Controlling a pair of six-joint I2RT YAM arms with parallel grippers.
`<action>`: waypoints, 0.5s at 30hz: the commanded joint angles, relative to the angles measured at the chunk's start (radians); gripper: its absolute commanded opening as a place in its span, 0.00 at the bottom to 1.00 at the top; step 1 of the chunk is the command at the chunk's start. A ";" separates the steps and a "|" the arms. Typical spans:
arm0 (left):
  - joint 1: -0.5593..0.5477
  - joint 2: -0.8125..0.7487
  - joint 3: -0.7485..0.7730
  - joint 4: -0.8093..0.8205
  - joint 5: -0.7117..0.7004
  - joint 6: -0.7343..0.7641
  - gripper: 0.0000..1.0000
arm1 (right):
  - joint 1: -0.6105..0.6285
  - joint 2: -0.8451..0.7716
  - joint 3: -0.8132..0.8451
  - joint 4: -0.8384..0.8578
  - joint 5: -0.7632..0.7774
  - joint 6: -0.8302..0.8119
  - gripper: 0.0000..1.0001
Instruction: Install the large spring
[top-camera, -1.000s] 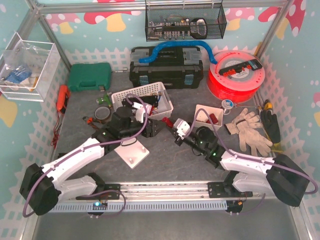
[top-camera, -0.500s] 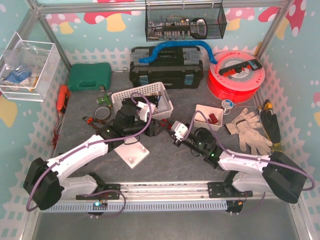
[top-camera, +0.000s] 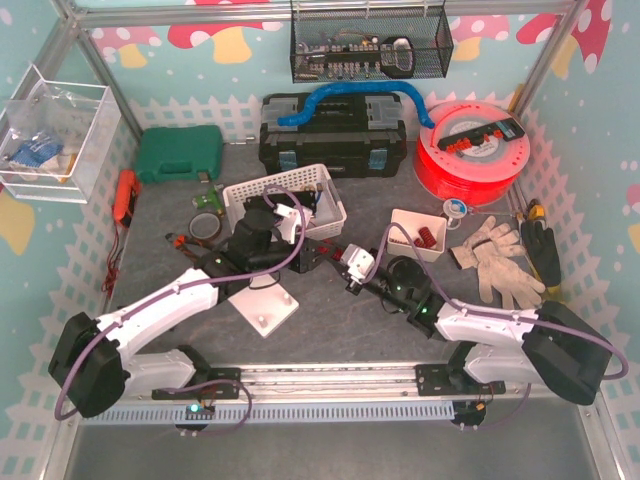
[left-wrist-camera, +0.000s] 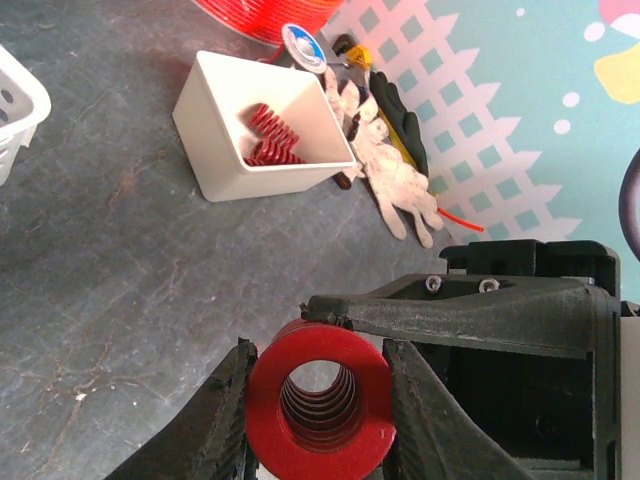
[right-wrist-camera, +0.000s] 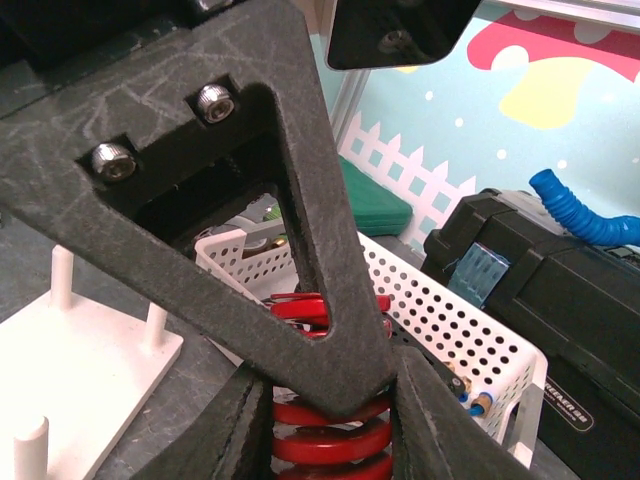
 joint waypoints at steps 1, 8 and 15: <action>-0.005 -0.040 -0.002 0.025 -0.021 0.003 0.01 | 0.009 -0.011 0.019 0.002 0.033 0.024 0.22; 0.016 -0.147 -0.026 -0.095 -0.288 0.039 0.00 | 0.009 -0.057 0.238 -0.437 0.294 0.193 0.73; 0.111 -0.235 -0.013 -0.335 -0.622 0.025 0.00 | 0.005 -0.204 0.136 -0.376 0.457 0.263 0.99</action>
